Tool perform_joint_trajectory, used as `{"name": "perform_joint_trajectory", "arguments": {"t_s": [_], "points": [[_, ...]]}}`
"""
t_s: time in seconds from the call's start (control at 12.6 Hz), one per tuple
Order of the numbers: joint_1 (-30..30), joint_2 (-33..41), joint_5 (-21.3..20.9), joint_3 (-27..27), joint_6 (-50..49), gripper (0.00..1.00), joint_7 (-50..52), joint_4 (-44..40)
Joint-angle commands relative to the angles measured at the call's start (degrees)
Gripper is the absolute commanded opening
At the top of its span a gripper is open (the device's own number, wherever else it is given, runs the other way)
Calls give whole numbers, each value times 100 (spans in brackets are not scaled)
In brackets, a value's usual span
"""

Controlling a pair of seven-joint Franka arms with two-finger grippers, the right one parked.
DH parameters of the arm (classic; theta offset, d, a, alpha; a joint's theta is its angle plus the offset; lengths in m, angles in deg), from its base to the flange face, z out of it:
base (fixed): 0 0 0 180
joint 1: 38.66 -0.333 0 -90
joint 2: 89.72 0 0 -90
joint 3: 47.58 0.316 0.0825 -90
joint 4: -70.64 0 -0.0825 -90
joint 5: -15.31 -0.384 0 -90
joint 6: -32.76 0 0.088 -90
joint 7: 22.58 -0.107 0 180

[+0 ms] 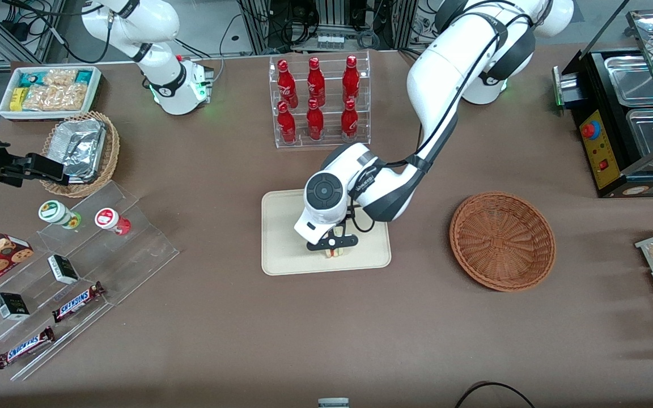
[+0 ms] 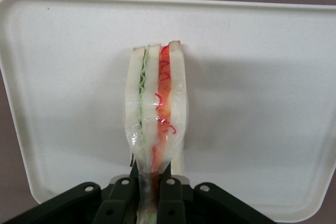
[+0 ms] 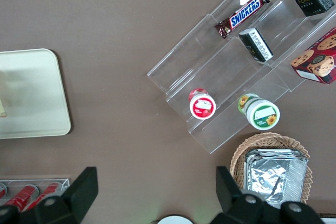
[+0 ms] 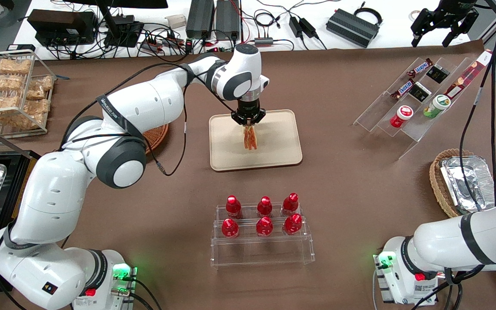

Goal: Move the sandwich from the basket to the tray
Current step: 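Lower the sandwich onto the tray and open the left gripper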

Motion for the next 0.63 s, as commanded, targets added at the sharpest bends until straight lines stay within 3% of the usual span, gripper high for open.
{"name": "perform_joint_trajectory", "arguments": {"t_s": [0.0,0.08,0.16,0.24,0.32,0.55], "points": [[92,-86,-117,53,-4,0,152,-145],[92,-103,-117,53,39,16,152,-136],[92,-112,-99,53,57,45,152,-110],[92,-112,-99,53,57,83,152,-92],[92,-112,-99,53,57,100,126,-92],[75,2,-117,53,-12,100,73,-127]]}}
